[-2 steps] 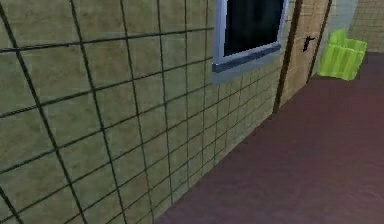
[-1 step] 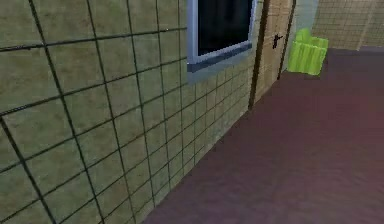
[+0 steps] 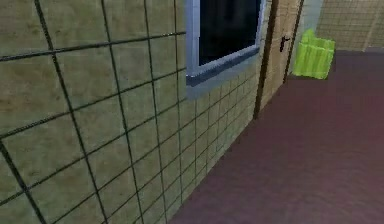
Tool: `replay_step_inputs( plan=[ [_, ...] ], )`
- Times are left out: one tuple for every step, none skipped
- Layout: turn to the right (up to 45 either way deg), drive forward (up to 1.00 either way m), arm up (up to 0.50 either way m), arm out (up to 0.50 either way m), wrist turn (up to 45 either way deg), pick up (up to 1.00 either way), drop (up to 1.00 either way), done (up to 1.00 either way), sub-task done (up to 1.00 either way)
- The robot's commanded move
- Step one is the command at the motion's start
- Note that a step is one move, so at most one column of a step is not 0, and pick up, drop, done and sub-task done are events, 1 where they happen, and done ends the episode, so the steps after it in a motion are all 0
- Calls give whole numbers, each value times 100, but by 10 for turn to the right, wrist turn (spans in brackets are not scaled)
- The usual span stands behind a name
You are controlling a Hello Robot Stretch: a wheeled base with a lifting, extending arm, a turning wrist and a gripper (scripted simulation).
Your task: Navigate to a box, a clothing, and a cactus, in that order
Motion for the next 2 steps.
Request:
replay_step_inputs(
  plan=[
    [300, 0, 0, 0, 0, 0, 0, 0, 0],
    [0, 45, 0, 0, 0, 0, 0, 0, 0]
  ],
)
